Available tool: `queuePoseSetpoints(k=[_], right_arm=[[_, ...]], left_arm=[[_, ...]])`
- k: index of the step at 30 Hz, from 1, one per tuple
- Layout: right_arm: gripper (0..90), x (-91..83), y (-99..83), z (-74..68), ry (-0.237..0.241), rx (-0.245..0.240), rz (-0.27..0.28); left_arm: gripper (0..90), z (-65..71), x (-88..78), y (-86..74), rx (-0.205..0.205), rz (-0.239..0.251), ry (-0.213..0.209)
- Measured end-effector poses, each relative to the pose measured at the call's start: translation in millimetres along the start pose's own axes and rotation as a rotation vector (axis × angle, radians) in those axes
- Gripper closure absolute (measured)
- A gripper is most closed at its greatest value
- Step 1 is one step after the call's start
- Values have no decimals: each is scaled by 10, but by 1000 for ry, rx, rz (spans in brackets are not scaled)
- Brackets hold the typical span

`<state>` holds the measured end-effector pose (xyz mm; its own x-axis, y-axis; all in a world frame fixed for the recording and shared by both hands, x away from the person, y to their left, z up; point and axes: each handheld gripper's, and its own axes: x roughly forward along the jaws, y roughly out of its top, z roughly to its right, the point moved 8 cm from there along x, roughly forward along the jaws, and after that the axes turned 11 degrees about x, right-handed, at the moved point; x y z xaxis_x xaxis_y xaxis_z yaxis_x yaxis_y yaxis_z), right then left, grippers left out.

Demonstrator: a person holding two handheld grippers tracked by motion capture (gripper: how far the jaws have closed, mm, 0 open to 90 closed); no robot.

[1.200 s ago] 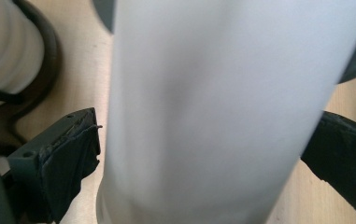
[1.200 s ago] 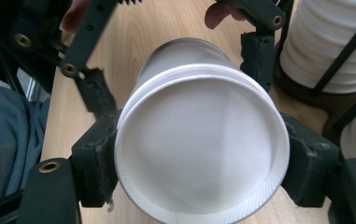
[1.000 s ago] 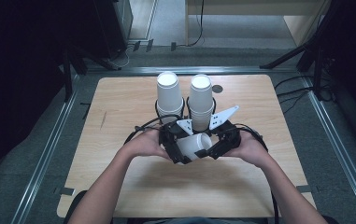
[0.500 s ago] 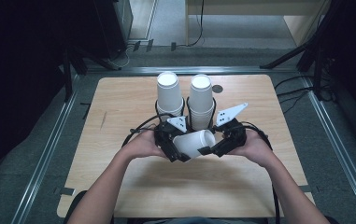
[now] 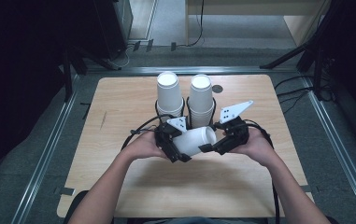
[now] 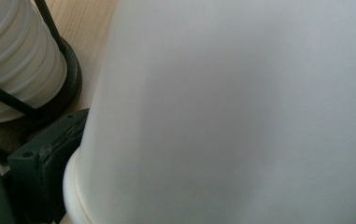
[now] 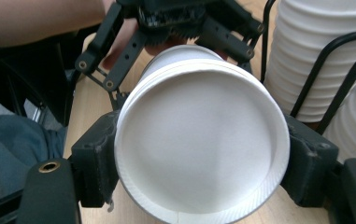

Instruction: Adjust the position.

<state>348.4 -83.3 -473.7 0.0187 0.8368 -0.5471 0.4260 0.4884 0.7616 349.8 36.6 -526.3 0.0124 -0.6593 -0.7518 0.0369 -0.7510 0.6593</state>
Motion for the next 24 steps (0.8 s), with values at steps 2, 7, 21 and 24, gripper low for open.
queuePoseSetpoints(k=[2, 7, 21, 24], right_arm=[[256, -17, 9, -6, 8, 6, 9], [257, -14, -1, -4, 14, 5, 6], [141, 25, -16, 44, -26, 62, -12], [142, 58, -65, 76, -55, 50, -43]], left_arm=[[0, 8, -14, 5, 13, 11, -8], [83, 4, -60, -2, 41, 23, -1], [113, -59, -174, -32, -20, 7, -13], [112, -75, -225, -65, -19, -30, 1]])
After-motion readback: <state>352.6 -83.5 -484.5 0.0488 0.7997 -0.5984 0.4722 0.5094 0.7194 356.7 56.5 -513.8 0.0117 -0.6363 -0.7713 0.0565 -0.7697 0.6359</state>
